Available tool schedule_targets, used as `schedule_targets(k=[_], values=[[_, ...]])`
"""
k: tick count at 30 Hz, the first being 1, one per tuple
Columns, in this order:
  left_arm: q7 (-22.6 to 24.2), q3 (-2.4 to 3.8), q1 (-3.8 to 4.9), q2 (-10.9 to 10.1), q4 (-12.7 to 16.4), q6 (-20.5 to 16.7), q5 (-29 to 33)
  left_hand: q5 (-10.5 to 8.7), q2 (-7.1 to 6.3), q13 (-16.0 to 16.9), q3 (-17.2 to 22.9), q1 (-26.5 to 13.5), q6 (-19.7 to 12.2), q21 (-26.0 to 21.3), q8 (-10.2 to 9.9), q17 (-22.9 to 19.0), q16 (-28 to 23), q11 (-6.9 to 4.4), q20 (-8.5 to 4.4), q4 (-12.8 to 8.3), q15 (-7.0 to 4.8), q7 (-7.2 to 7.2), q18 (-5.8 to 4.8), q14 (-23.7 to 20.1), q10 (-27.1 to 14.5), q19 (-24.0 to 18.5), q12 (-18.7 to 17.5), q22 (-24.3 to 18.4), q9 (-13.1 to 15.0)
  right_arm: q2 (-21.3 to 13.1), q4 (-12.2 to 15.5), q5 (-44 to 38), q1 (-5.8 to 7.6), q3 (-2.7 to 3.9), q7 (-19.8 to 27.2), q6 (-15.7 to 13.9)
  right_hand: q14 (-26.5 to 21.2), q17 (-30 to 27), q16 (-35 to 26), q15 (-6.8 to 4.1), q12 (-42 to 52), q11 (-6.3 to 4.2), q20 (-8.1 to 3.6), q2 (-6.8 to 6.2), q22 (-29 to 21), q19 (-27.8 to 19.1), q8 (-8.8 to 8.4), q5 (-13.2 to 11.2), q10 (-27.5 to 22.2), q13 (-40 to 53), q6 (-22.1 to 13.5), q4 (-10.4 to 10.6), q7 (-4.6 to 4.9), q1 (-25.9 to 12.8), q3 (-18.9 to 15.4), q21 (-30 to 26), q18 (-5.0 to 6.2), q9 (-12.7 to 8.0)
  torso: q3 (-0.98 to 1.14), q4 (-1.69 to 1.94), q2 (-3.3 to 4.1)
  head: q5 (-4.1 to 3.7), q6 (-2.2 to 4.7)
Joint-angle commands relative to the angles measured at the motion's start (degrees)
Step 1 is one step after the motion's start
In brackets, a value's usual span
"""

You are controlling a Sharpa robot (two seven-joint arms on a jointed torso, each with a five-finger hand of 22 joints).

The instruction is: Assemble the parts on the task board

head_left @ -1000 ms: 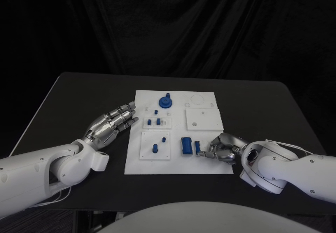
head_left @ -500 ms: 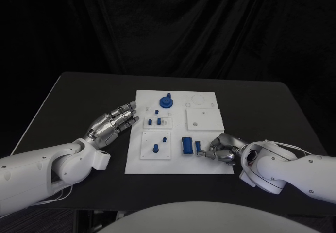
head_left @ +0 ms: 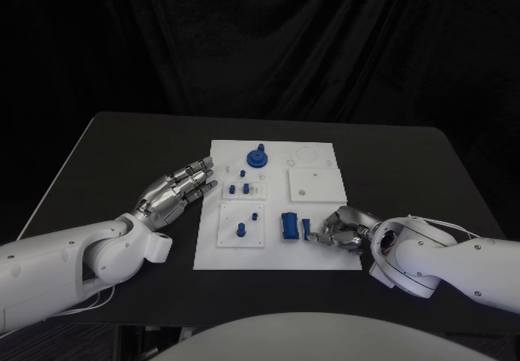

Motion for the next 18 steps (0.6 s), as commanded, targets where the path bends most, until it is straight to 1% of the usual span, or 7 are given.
schedule_targets(k=[1,6,12,13,15,16,18], values=[[5.88,0.04,0.04,0.13,0.01,1.15,0.22,0.06,0.01,-0.06,0.44,0.52,-0.06,0.3,-0.39,0.02,0.09,0.34,0.32,-0.02,0.22,0.12,0.42,-0.01,-0.2,-0.05,-0.08,-0.06,-0.1,-0.06,0.21,-0.28,-0.14,-0.15,-1.11,0.59,5.92,15.1,0.32,-0.37,0.15,-0.26,-0.31,-0.42,6.71,0.17,0.34,-1.07,5.97,15.09,0.25,-0.21,-0.33,0.43,-0.48,-0.06,-0.8,0.09,-0.02,0.03,0.01,0.06,0.0],[5.71,0.04,0.04,-0.07,-0.05,1.14,0.22,0.06,0.03,-0.05,0.56,0.56,-0.05,0.3,-0.41,0.02,0.1,0.34,0.4,-0.06,0.27,0.3,0.44,0.0,-0.22,-0.05,-0.06,-0.07,-0.09,-0.89,1.51,-1.36,-0.13,-0.15,-0.49,-1.47,5.92,15.1,0.32,-0.36,0.15,-0.23,-0.3,-1.29,6.75,0.3,0.53,-3.57,5.97,15.09,0.58,-0.13,-0.3,0.22,-1.67,0.12,-0.83,0.08,0.0,0.01,0.07,0.1,0.0],[5.8,0.04,0.03,-0.44,0.28,0.61,0.22,0.13,0.05,-0.04,0.62,0.59,0.09,0.29,-0.39,0.01,0.09,0.33,0.4,-0.08,0.26,0.35,0.45,-0.02,-0.19,-0.05,-0.01,-0.08,-0.07,-2.87,3.26,-2.1,-0.06,-0.11,2.67,-6.66,5.92,15.1,0.32,-0.43,0.15,-0.29,-0.34,-1.88,6.96,0.73,0.96,-5.41,5.97,15.09,1.26,0.65,-0.37,-0.85,-3.08,0.93,-0.98,0.16,-0.02,0.03,0.0,0.11,0.0],[5.81,0.04,0.04,-0.53,0.42,0.4,0.22,0.13,0.05,-0.04,0.62,0.59,0.09,0.29,-0.39,0.01,0.09,0.33,0.4,-0.08,0.26,0.35,0.45,-0.02,-0.19,-0.05,-0.01,-0.08,-0.07,-3.25,3.5,-2.05,0.02,-0.11,3.59,-7.79,5.92,15.1,0.32,-0.44,0.15,-0.31,-0.36,-1.89,6.97,0.79,0.42,-5.59,5.97,15.09,0.96,1.24,-0.38,-1.52,-3.54,0.98,-0.99,-0.19,-0.03,0.01,0.0,0.13,0.0],[5.84,0.05,0.05,-0.76,0.81,-0.14,0.22,0.18,0.06,-0.03,0.65,0.6,0.18,0.3,-0.37,0.01,0.08,0.31,0.4,-0.09,0.25,0.38,0.46,-0.02,-0.17,-0.05,0.02,-0.07,-0.05,-4.08,3.96,-1.47,0.46,-0.09,6.11,-10.18,5.86,14.88,0.23,-0.37,0.15,-0.17,-0.31,-1.07,6.61,0.2,-4.0,-3.29,5.97,15.09,-1.89,2.85,-0.3,-3.15,-4.42,-0.38,-0.75,-2.93,-0.01,-0.02,-0.04,0.33,0.0],[5.86,0.05,0.05,-0.9,1.05,-0.48,0.22,0.23,0.05,-0.02,0.7,0.62,0.36,0.31,-0.34,0.01,0.08,0.27,0.39,-0.11,0.21,0.44,0.49,-0.02,-0.13,-0.04,0.08,-0.06,-0.03,-4.5,4.15,-0.87,0.83,-0.09,7.59,-11.31,5.63,14.01,-0.12,-0.3,0.15,-0.15,-0.27,-1.0,6.37,-0.2,-4.38,-2.88,5.97,15.09,-2.09,2.85,-0.21,-3.15,-4.52,-1.27,-0.59,-3.21,0.02,-0.05,-0.06,0.41,0.0],[5.92,0.05,0.09,-1.25,1.6,-1.2,0.22,0.26,0.0,0.01,0.76,0.64,0.53,0.31,-0.3,0.01,0.08,0.22,0.35,-0.12,0.11,0.57,0.54,-0.02,-0.05,-0.04,0.18,-0.06,0.0,-5.28,4.45,0.66,1.82,-0.09,10.17,-13.25,3.46,7.27,-3.29,0.33,0.15,0.5,0.2,-0.24,4.5,-3.69,-6.66,-0.25,5.97,15.09,-3.0,2.96,0.43,-2.79,-4.7,-8.27,0.57,-5.1,0.03,-0.11,-0.07,0.45,0.0]])
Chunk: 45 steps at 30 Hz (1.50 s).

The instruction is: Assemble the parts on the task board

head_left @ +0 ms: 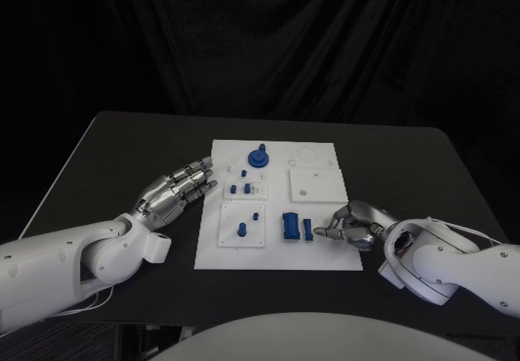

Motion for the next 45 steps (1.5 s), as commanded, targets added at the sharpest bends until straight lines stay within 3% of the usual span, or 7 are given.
schedule_targets(k=[1,14,21,24,27,33,45], values=[[5.9,0.04,0.13,-0.47,0.98,-1.56,0.17,0.27,0.0,0.01,0.37,0.64,0.27,0.31,-0.07,0.01,0.08,0.2,0.34,-0.02,0.08,0.3,0.55,-0.03,-0.03,-0.03,0.2,-0.06,0.01,-1.04,0.62,2.52,1.64,0.07,7.92,-8.25,2.23,4.01,-3.99,0.59,0.15,0.8,0.64,0.93,3.63,-4.2,-2.93,2.8,5.97,15.1,-1.26,0.03,0.75,0.69,-0.06,-8.22,1.04,-2.45,0.06,-0.15,-0.08,0.18,0.0],[2.95,0.05,5.79,2.89,-1.31,-2.95,0.13,-0.7,-0.24,-0.14,0.87,0.43,0.66,0.22,-0.17,-0.11,-0.2,-1.93,-0.67,1.83,-1.38,1.73,1.11,-0.27,-1.01,-0.17,-0.16,-0.27,-0.01,-0.26,-4.58,31.83,8.82,0.06,31.11,-6.22,-22.85,-43.52,-45.17,7.52,-37.57,7.0,7.24,3.49,-11.17,-19.0,-16.65,12.56,-33.54,-31.65,-3.16,0.07,6.59,6.57,1.02,-39.23,2.77,-21.96,0.06,-0.28,-2.06,-0.33,0.0],[3.57,0.05,6.42,7.47,-5.94,-0.65,0.14,-2.25,-0.38,-0.31,0.56,0.12,-2.7,0.08,-0.76,-0.22,-0.42,-1.85,-2.25,4.21,-2.17,-1.06,0.31,-0.43,-1.85,-0.36,-0.8,-0.55,-0.35,3.06,-10.88,41.97,7.2,0.06,41.19,4.68,-50.79,-60.77,-66.61,20.76,-62.49,19.29,16.28,4.55,-28.18,-46.64,-28.81,10.99,-57.06,-53.42,-15.15,0.36,15.95,4.65,-0.39,-52.37,-1.55,-37.83,0.17,-0.64,-3.92,-0.41,0.0],[3.77,0.05,6.32,8.58,-7.12,-0.08,0.14,-2.88,-0.51,-0.4,0.06,0.17,-4.0,0.04,-0.91,-0.22,-0.42,-1.97,-2.45,5.72,-2.05,-2.29,-0.02,-0.43,-2.25,-0.42,-1.18,-0.63,-0.48,3.45,-12.48,43.97,6.27,0.06,45.3,7.2,-56.69,-63.05,-68.22,22.55,-64.81,20.53,17.28,4.47,-39.37,-57.34,-30.83,10.32,-62.64,-56.6,-17.82,0.28,14.58,4.0,-1.6,-52.95,-2.48,-41.11,0.18,-0.67,-4.66,-0.18,0.0],[4.06,0.04,6.15,9.33,-8.24,0.36,0.01,-3.03,-0.71,-0.46,-0.31,0.43,-4.97,0.04,-1.01,-0.22,-0.42,-2.15,-2.3,6.72,-1.65,-3.56,-0.27,-0.43,-2.5,-0.43,-1.46,-0.66,-0.58,3.86,-14.34,45.9,5.48,0.06,49.54,8.98,-71.68,-67.79,-75.37,23.19,-72.53,17.74,17.3,3.99,-55.44,-69.32,-36.74,7.45,-75.82,-62.78,-32.06,0.39,5.34,1.99,-3.94,-54.2,-3.63,-49.16,0.19,-0.82,-5.53,-0.25,0.0],[5.83,0.04,5.61,10.99,-10.89,0.27,-2.42,-3.34,-0.87,-0.54,-1.1,0.78,-5.78,0.0,-1.07,-0.22,-0.42,-2.65,-2.06,8.66,-1.27,-5.23,-0.45,-0.43,-2.78,-0.47,-1.83,-0.75,-0.64,4.14,-16.91,49.88,3.7,0.06,56.7,11.31,-80.86,-72.26,-80.2,19.68,-77.34,11.76,17.55,2.81,-62.42,-73.29,-40.48,4.28,-81.76,-69.34,-44.4,0.37,-2.98,0.78,-5.06,-54.61,-3.62,-58.03,0.32,-1.38,-6.97,0.08,0.0],[7.9,0.04,2.87,12.59,-13.68,-0.46,-6.62,-3.4,-1.2,-0.74,-2.56,1.95,-7.12,-0.1,-1.23,-0.22,-0.42,-4.19,-2.37,11.36,-1.67,-7.35,-0.37,-0.43,-3.38,-0.61,-2.71,-0.95,-0.8,4.88,-19.57,51.1,1.38,0.06,61.63,11.99,-83.25,-73.86,-83.04,18.44,-81.2,8.94,17.5,0.94,-66.65,-74.94,-41.17,2.54,-83.62,-73.11,-49.11,0.37,-7.67,0.67,-2.94,-54.9,-3.38,-61.3,0.7,-1.3,-7.69,-0.54,0.0]])
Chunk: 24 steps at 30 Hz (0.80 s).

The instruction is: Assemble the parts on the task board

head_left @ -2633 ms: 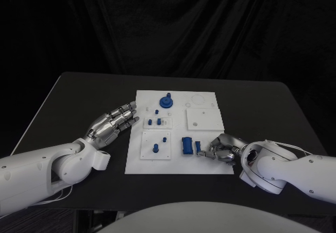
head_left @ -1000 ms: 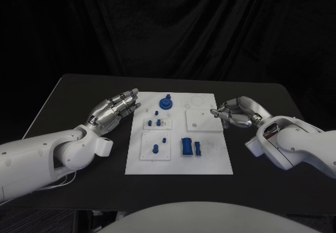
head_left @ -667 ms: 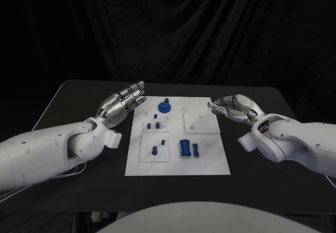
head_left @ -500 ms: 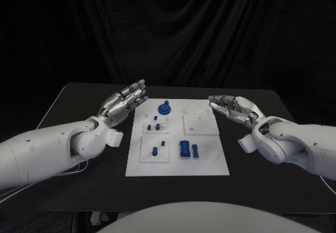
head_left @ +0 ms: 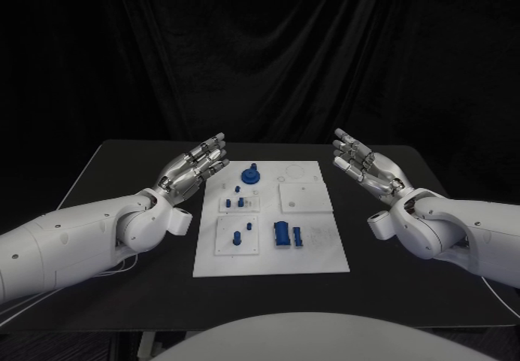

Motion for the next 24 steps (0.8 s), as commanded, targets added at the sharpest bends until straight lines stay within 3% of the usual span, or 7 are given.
schedule_targets(k=[1,7,8,14,19,23,24], values=[[7.93,0.07,-0.61,0.35,-0.52,0.13,-3.37,-0.28,0.16,-0.06,-0.11,0.75,-0.02,-0.11,-0.31,-0.06,-0.2,-0.47,-0.42,0.4,0.03,-0.47,-0.37,0.13,-0.02,-0.11,-0.25,-0.08,-0.07,0.03,-0.6,1.69,-0.41,0.03,4.95,1.36,-0.47,-0.13,-0.6,-0.2,-0.34,-0.6,0.05,-0.86,-0.49,-0.49,-0.41,-0.23,-0.03,-0.31,-0.35,0.07,-0.91,0.35,0.55,-0.27,-0.22,-0.29,0.28,-0.19,-0.25,0.35,0.0],[8.59,0.07,-1.47,0.66,-1.49,-1.23,-5.55,-0.61,-0.33,-0.24,-1.03,1.48,-0.96,-0.23,-0.41,-0.06,-0.2,-1.68,-1.0,1.44,-0.44,-1.99,-0.47,0.13,-0.53,-0.26,-1.02,-0.3,-0.18,0.37,-1.54,1.75,-0.94,0.03,6.47,0.25,-0.98,-0.41,-2.17,-1.42,-2.28,-2.21,-0.08,-3.42,-2.2,-1.05,-0.52,-1.22,-0.43,-0.99,-1.29,0.14,-2.7,1.11,1.9,-0.43,0.07,-0.77,0.14,-0.23,-0.32,0.53,0.0],[0.0,0.01,-1.21,0.41,-1.14,-0.22,-2.38,-9.02,-4.08,-0.78,1.08,-22.64,-3.9,-0.4,-1.73,-0.06,-0.2,-5.02,-3.81,-3.0,-2.5,1.37,-2.12,0.13,-1.75,-0.46,-2.54,-0.6,-1.54,0.31,-1.26,0.97,-0.69,0.0,1.36,0.31,-1.26,-1.16,-6.1,-4.08,-3.93,-4.9,-5.18,-4.57,-3.88,-2.57,-1.33,-4.58,-0.42,-2.03,-6.21,-4.96,0.8,-19.1,4.72,-1.25,-3.99,-1.61,0.18,-0.09,-0.3,0.32,0.01],[-0.5,0.67,-1.27,0.47,-0.32,-2.95,-2.02,-13.01,-5.64,-0.78,1.08,-32.83,-5.15,-0.4,-1.73,-0.06,-0.2,-5.02,-5.47,-4.38,-3.61,1.37,-2.81,0.13,-1.75,-0.46,-2.54,-0.6,-1.54,1.55,-1.04,2.47,-0.98,1.48,0.46,-2.43,-1.26,-1.16,-6.1,-5.68,-8.92,-4.9,-7.29,-4.57,-8.67,-2.57,-1.33,-6.3,-0.42,-2.03,-6.21,-7.09,2.22,-28.05,6.38,-1.25,-3.99,-1.61,0.48,-0.25,-0.21,0.41,1.38],[-1.6,2.13,-1.4,0.61,1.47,-8.95,-1.25,-16.25,-7.03,-0.78,1.08,-41.77,-6.21,-0.4,-1.73,-0.06,-0.2,-5.02,-6.6,-5.94,-8.33,1.37,-7.09,0.13,-1.75,-0.46,-2.54,-0.6,-1.54,4.28,-0.54,5.76,-1.61,4.72,-1.52,-8.43,-1.26,-1.16,-6.1,-6.66,-8.92,-4.9,-9.16,-4.57,-8.67,-2.57,-1.33,-7.65,-0.42,-2.03,-6.21,-8.97,3.33,-35.64,7.58,-1.25,-3.99,-1.61,1.13,-0.62,-0.03,0.6,4.38],[-2.94,3.93,-1.56,0.79,3.66,-16.33,-0.29,-18.34,-7.93,-0.78,1.08,-47.54,-6.83,-0.4,-1.73,-0.06,-0.2,-5.02,-7.17,-6.87,-8.33,1.37,-7.09,0.13,-1.75,-0.46,-2.54,-0.6,-1.54,7.52,0.04,9.67,-2.36,8.58,-3.86,-15.55,-1.26,-1.16,-6.1,-7.41,-8.92,-4.9,-10.39,-4.57,-8.67,-2.57,-1.33,-8.5,-0.42,-2.03,-6.21,-10.18,3.92,-40.6,12.2,-1.25,-3.99,-1.61,1.93,-1.06,0.19,0.83,8.06],[-3.26,4.35,-1.59,0.83,4.19,-18.09,-0.06,-18.77,-8.11,-0.78,1.08,-48.72,-10.96,-0.4,-1.73,-0.06,-0.2,-5.02,-7.39,-7.09,-8.33,1.37,-7.09,0.13,-1.75,-0.46,-2.54,-0.6,-1.54,8.18,0.16,10.47,-2.51,9.36,-4.34,-17.0,-1.26,-1.16,-6.1,-11.43,-8.92,-4.9,-10.64,-4.57,-8.67,-2.57,-1.33,-8.67,-0.42,-2.03,-6.21,-10.46,4.07,-41.54,12.2,-1.25,-3.99,-1.61,2.12,-1.17,0.24,0.89,8.94]])
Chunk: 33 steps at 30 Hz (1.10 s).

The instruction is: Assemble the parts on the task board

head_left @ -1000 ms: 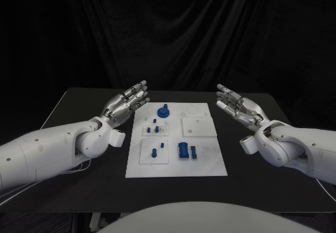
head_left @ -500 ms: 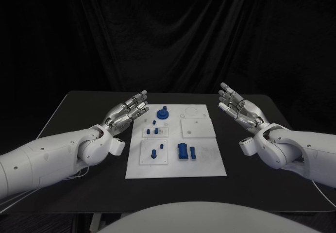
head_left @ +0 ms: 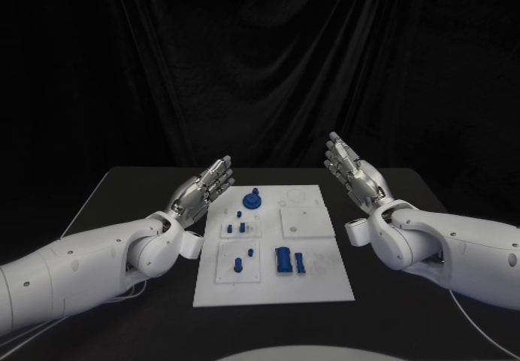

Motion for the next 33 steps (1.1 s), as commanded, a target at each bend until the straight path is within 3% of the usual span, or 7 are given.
schedule_targets(k=[1,3,4,11,12,20,33], values=[[-1.79,1.06,-0.16,0.26,1.75,-11.62,1.86,-4.92,-2.14,-0.11,0.13,-13.61,-5.53,-0.4,-0.31,-0.1,-0.2,-0.54,-5.79,-2.34,-2.59,0.2,-3.0,-0.01,-0.13,0.05,-0.24,-0.1,-0.17,1.72,0.55,6.08,-0.54,1.71,-4.18,-11.15,-0.06,-0.14,-0.48,-5.67,-1.14,-0.58,-2.89,-0.1,-1.5,-0.12,-0.42,-2.07,-0.03,-0.15,-0.43,-2.98,5.76,-11.57,5.09,-0.37,-1.31,-0.13,1.1,-0.61,0.31,0.26,3.69],[-2.43,1.93,-0.23,0.34,2.8,-15.16,2.31,-5.58,-2.42,-0.11,0.13,-15.42,-5.53,-0.4,-0.31,-0.1,-0.2,-0.54,-5.79,-2.63,-2.59,0.2,-3.0,-0.01,-0.13,0.05,-0.24,-0.1,-0.17,2.81,0.75,7.39,-0.79,3.0,-4.96,-13.53,-0.06,-0.14,-0.48,-5.67,-1.14,-0.58,-3.2,-0.1,-1.5,-0.12,-0.42,-6.25,-0.03,-0.15,-0.43,-3.35,5.76,-13.17,5.09,-0.37,-1.31,-0.13,1.42,-0.79,0.4,0.36,5.18],[-2.76,2.36,-0.27,0.39,3.34,-16.96,2.55,-5.96,-6.54,-0.11,0.13,-16.52,-5.53,-0.4,-0.31,-0.1,-0.2,-0.54,-5.79,-2.75,-2.59,0.2,-3.0,-0.01,-0.13,0.05,-0.24,-0.1,-0.17,3.28,0.83,7.96,-0.9,3.56,-5.31,-14.56,-0.06,-0.14,-0.48,-5.67,-1.14,-0.58,-3.44,-0.1,-1.5,-0.12,-0.42,-6.25,-0.03,-0.15,-0.43,-3.55,5.76,-14.04,5.09,-0.37,-1.31,-0.13,1.57,-0.87,0.44,0.4,5.86],[-5.3,5.75,-0.57,0.72,7.48,-30.87,4.35,-8.38,-6.54,-0.11,0.13,-23.13,-5.53,-0.4,-0.31,-0.1,-0.2,-0.54,-5.79,-7.16,-2.59,0.2,-3.0,-0.01,-0.13,0.05,-0.24,-0.1,-0.17,5.2,1.18,10.28,-1.34,5.85,-6.7,-18.8,-0.06,-0.14,-0.48,-5.67,-1.14,-0.58,-4.74,-0.1,-1.5,-0.12,-0.42,-6.25,-0.03,-0.15,-0.43,-8.88,5.76,-19.68,5.09,-0.37,-1.31,-0.13,2.29,-1.27,0.64,0.61,9.19],[-5.57,6.11,-0.6,0.76,7.93,-32.36,4.54,-8.62,-6.54,-0.11,0.13,-23.86,-5.53,-0.4,-0.31,-0.1,-0.2,-0.54,-5.79,-7.16,-2.59,0.2,-3.0,-0.01,-0.13,0.05,-0.24,-0.1,-0.17,5.22,1.18,10.31,-1.35,5.87,-6.71,-18.84,-0.06,-0.14,-0.48,-5.67,-1.14,-0.58,-8.78,-0.1,-1.5,-0.12,-0.42,-6.25,-0.03,-0.15,-0.43,-8.88,5.76,-20.28,5.09,-0.37,-1.31,-0.13,2.33,-1.3,0.65,0.62,9.36],[-7.11,8.16,-0.78,0.96,10.43,-40.76,5.62,-10.42,-6.54,-0.11,0.13,-28.83,-5.53,-0.4,-0.31,-0.1,-0.2,-0.54,-5.79,-7.16,-2.59,0.2,-3.0,-0.01,-0.13,0.05,-0.24,-0.1,-0.17,5.22,1.18,10.31,-1.35,5.87,-6.71,-18.84,-0.06,-0.14,-0.48,-5.67,-1.14,-0.58,-8.78,-0.1,-1.5,-0.12,-0.42,-6.25,-0.03,-0.15,-0.43,-8.88,5.76,-24.51,5.09,-0.37,-1.31,-0.13,2.37,-1.32,0.67,0.63,9.55],[-7.31,8.42,-0.8,0.98,10.76,-41.86,5.77,-15.03,-6.54,-0.11,0.13,-33.99,-5.53,-0.4,-0.31,-0.1,-0.2,-0.54,-5.79,-7.16,-2.59,0.2,-3.0,-0.01,-0.13,0.05,-0.24,-0.1,-0.17,5.22,1.18,10.31,-1.35,5.87,-6.71,-18.84,-0.06,-0.14,-0.48,-5.67,-1.14,-0.58,-8.78,-0.1,-1.5,-0.12,-0.42,-6.25,-0.03,-0.15,-0.43,-8.88,5.76,-28.91,5.09,-0.37,-1.31,-0.13,2.37,-1.32,0.67,0.63,9.55]])
